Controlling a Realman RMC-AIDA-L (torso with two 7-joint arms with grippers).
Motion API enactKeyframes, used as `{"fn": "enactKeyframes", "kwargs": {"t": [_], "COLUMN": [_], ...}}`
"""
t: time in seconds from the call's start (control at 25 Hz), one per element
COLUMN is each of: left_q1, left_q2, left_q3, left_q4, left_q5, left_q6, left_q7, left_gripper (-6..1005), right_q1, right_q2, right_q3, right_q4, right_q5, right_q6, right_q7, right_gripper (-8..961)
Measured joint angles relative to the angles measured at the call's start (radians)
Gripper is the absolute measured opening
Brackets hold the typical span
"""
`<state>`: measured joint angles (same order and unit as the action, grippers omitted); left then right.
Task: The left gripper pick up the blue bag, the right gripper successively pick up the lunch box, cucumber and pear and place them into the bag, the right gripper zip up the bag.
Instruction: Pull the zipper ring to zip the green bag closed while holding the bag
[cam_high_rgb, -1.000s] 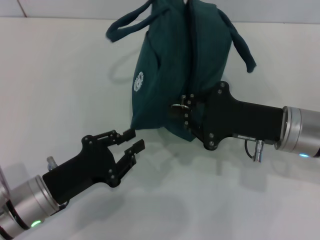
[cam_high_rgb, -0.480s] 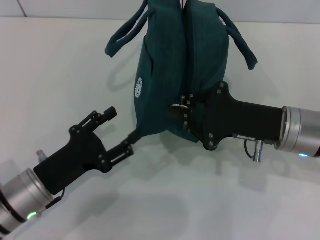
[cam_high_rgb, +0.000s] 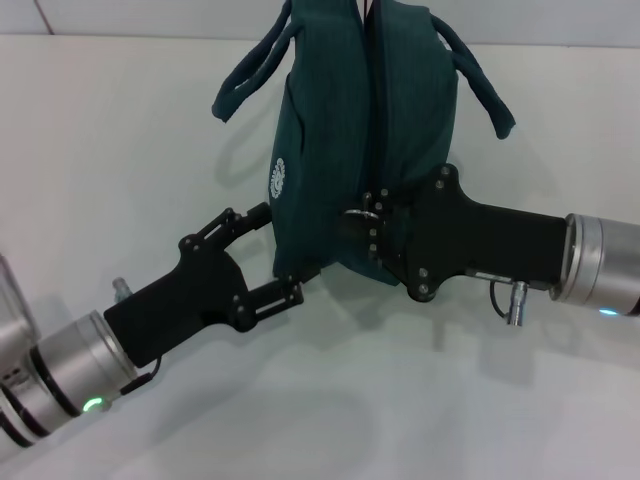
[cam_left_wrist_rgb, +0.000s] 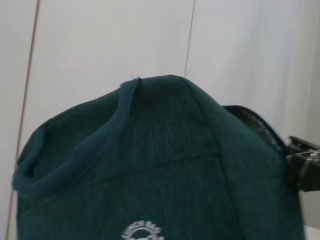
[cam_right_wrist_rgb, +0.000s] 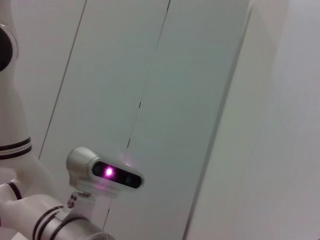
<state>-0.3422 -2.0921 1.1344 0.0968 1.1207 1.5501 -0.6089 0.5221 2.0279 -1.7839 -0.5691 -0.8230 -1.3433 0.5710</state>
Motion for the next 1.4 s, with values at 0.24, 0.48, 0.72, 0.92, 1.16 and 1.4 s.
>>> {"fn": "enactKeyframes", "kwargs": {"t": [0.24,0.48,0.72,0.92,1.16,1.4], "left_q1": [-0.005,-0.009,-0.009,-0.009,-0.013,-0.018], "left_q2": [-0.006,-0.005,-0.006,-0.008,-0.008,-0.008], "left_q3": [-0.001,0.001,-0.001,-0.005,0.002,0.004], "left_q4": [0.000,0.001,0.002,0.001,0.001,0.001], "left_q5": [-0.025,-0.025,-0.023,-0.043,-0.033,-0.003], "left_q6": [-0.049,-0.043,-0.041,-0.040,-0.019,-0.015], "left_q7": [0.007,0.008,0.036,0.049,0.058,0.084], "left_gripper": [880,849,761,570,425,296], "right_q1": [-0.003,-0.009,-0.014,-0.017,-0.030,-0.041], "right_q2": [0.000,0.000,0.000,0.000,0.000,0.000], "right_q3": [-0.001,-0.002,-0.016,-0.053,-0.077,-0.093], "right_q4": [0.007,0.027,0.062,0.109,0.129,0.130], "right_q5": [0.008,0.026,0.076,0.170,0.198,0.204], "right_q6": [-0.002,-0.016,-0.063,-0.088,-0.083,-0.082], "right_q7": [-0.004,-0.012,-0.019,-0.024,-0.018,-0.023], "right_gripper": [32,33,33,32,32,32]}}
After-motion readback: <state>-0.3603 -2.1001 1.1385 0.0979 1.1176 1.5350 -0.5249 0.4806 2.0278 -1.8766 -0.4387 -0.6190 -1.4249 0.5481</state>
